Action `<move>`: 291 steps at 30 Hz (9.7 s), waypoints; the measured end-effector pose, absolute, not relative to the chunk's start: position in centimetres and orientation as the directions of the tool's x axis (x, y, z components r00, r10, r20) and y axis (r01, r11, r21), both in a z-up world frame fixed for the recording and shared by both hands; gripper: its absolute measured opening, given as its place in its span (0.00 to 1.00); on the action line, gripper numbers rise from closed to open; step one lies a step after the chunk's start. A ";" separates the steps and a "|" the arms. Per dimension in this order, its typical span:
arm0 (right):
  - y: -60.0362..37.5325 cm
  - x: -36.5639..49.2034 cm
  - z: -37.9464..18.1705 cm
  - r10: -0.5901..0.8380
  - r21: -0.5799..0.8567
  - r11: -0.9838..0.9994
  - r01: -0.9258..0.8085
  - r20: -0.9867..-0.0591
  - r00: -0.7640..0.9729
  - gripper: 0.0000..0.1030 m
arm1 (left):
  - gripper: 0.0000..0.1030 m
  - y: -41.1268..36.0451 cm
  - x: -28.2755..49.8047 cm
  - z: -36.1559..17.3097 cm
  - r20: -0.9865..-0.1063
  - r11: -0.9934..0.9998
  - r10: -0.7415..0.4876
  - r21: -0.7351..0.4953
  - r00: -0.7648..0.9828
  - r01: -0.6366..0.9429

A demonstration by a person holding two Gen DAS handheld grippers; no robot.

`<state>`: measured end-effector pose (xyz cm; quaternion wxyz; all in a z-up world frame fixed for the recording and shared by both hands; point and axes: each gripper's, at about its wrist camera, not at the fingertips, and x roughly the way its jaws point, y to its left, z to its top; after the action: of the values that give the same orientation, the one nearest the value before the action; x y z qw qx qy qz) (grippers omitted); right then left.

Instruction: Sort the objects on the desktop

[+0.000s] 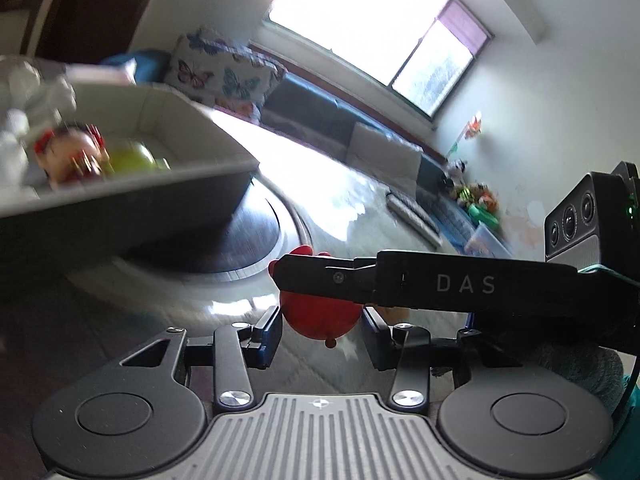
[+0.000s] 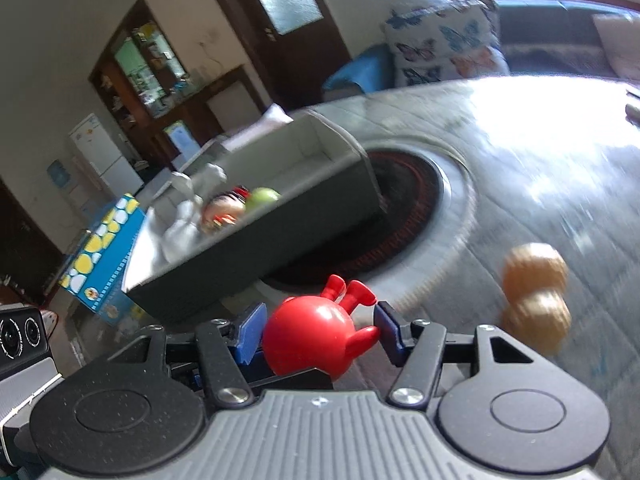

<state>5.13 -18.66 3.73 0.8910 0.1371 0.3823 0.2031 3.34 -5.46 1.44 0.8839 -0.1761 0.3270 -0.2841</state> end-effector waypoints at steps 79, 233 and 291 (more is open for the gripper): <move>-25.9 6.1 4.2 0.348 0.370 0.918 -0.140 -0.588 0.730 0.66 | 0.44 -9.3 4.6 1.4 -0.559 0.822 -0.569 -0.412 0.603 0.393; -6.8 12.7 4.6 0.675 0.529 0.732 -0.429 -0.474 0.566 0.36 | 0.25 6.7 7.9 7.6 -0.521 0.926 -0.369 -0.280 0.769 0.254; -10.3 1.4 5.1 0.561 0.283 0.825 -0.489 -0.514 0.649 1.00 | 0.33 5.7 -0.2 4.2 -0.629 0.976 -0.155 -0.217 0.761 0.019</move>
<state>1.42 -10.34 5.12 0.9061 0.0594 0.3025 0.2896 -0.18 5.65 4.17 0.9332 -0.0991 0.3422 -0.0466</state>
